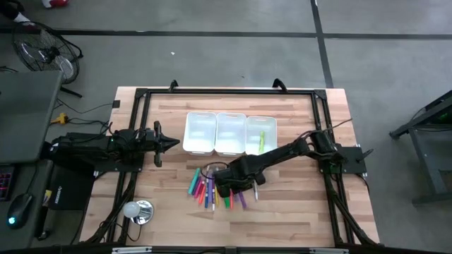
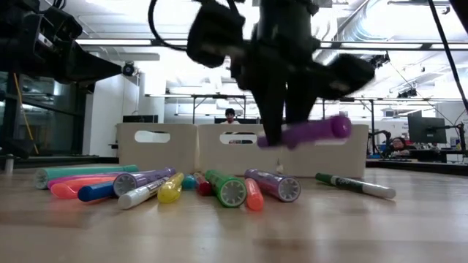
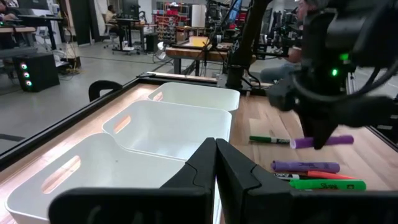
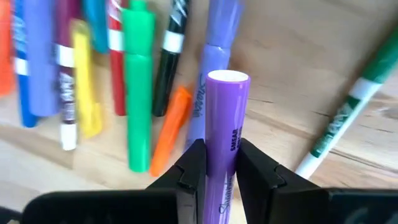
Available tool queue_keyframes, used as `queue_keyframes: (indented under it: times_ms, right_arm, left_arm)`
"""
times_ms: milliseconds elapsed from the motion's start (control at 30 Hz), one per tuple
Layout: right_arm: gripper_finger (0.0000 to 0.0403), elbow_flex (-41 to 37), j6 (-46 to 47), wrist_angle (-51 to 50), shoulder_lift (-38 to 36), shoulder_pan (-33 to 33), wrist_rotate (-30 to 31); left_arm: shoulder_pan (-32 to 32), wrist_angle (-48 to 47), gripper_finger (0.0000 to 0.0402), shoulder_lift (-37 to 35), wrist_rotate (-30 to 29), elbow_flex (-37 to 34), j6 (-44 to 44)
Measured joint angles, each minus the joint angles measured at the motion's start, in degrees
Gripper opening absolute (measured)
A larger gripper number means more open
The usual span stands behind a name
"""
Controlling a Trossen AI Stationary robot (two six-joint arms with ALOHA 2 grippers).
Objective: Pick & Place Markers
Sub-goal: Put the violet highlighter into the right white bin
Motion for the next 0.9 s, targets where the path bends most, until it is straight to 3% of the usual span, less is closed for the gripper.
queue_keyframes:
  times_ms: [333,567,900]
  right_arm:
    - [0.0058,12.9,-3.3,-23.1,-4.4,-4.7,9.7]
    - [0.0058,13.1,-5.3,-28.5,-9.1,-8.6,15.2]
    - [0.0061,11.1,-9.3,-31.0,-12.3,-14.0,17.4]
  left_arm:
    - [0.0,0.0,0.0007,0.0,0.0,0.0,0.0]
    - [0.0,0.0,0.0007,0.0,0.0,0.0,0.0]
    - [0.0,0.0,0.0007,0.0,0.0,0.0,0.0]
